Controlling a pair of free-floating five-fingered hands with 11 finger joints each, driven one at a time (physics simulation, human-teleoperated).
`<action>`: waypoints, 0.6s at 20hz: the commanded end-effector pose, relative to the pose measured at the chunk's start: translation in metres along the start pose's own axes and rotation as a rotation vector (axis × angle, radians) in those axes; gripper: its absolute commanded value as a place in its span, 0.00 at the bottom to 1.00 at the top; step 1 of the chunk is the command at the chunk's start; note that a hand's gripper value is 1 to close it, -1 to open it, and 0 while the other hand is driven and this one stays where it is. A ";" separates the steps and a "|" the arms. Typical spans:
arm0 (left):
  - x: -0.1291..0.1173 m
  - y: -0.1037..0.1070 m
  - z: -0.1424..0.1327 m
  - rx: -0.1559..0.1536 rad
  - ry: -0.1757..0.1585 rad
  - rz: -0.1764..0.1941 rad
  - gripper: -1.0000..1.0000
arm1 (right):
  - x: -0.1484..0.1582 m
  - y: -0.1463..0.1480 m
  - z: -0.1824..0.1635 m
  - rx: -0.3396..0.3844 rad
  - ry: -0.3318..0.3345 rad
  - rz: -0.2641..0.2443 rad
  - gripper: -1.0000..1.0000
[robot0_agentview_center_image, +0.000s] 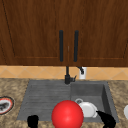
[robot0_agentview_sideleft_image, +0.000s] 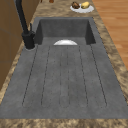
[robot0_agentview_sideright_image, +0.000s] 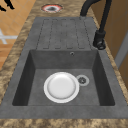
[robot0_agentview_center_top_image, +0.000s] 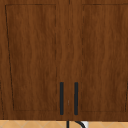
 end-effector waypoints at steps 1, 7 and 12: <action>0.000 0.000 0.000 0.000 0.000 0.000 0.50 | -0.007 0.002 0.009 -0.011 0.007 -0.040 0.00; 0.000 0.000 0.000 0.000 0.000 0.000 0.50 | -0.008 0.004 0.008 0.003 0.006 0.004 0.00; 0.000 0.000 0.000 0.000 0.000 0.000 0.50 | -0.009 0.006 0.010 0.003 0.007 0.006 0.00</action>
